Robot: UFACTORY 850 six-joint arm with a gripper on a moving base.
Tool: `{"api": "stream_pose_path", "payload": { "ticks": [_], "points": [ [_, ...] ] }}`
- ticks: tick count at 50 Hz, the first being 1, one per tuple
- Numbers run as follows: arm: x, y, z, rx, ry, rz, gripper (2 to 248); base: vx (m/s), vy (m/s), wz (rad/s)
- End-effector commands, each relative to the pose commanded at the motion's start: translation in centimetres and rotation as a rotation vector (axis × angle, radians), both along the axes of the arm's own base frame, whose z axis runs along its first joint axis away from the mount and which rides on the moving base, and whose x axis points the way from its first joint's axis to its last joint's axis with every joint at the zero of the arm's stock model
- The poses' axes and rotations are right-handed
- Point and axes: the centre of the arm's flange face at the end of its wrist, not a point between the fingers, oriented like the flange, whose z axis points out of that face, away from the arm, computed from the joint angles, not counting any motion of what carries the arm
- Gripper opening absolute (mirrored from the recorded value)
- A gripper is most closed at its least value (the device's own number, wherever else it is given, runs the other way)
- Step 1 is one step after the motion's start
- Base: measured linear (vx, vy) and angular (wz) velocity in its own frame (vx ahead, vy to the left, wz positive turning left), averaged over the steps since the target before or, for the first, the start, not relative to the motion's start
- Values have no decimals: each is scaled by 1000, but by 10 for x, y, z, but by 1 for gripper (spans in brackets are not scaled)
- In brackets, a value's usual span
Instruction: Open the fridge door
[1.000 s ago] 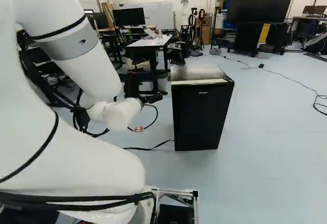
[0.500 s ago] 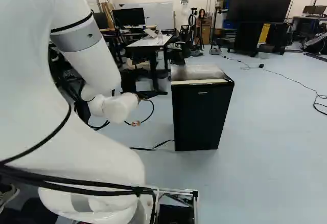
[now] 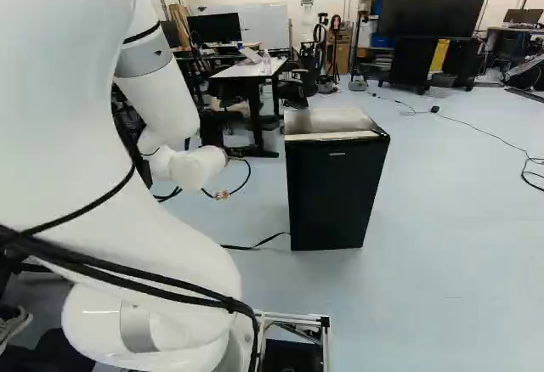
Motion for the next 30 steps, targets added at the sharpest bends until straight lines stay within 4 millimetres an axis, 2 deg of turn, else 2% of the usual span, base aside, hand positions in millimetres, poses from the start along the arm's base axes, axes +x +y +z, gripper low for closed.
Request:
{"api": "stream_pose_path", "payload": {
  "ticks": [30],
  "points": [
    [24, 10, -1, 63, 11, -135, 247, 0, 0, 0]
  ]
}}
